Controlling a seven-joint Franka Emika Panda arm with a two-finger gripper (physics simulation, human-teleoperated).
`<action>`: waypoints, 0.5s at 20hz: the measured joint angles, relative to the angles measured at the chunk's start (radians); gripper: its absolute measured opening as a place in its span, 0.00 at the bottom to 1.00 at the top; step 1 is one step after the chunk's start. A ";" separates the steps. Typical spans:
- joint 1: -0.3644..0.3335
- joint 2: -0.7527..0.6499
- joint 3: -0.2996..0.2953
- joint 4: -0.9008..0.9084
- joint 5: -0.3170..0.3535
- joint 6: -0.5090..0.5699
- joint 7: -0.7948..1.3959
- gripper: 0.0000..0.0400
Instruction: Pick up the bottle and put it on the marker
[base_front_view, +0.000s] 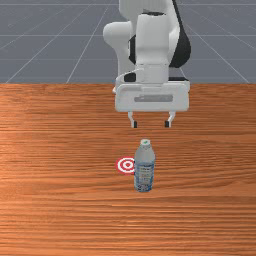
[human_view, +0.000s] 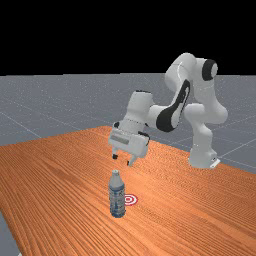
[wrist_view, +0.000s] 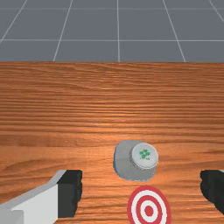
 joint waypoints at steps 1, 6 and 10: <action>-0.003 0.022 0.001 0.020 0.002 0.007 -0.002 1.00; -0.023 0.097 0.000 0.072 0.008 0.019 -0.013 1.00; -0.029 0.126 0.002 0.072 0.011 0.021 -0.017 1.00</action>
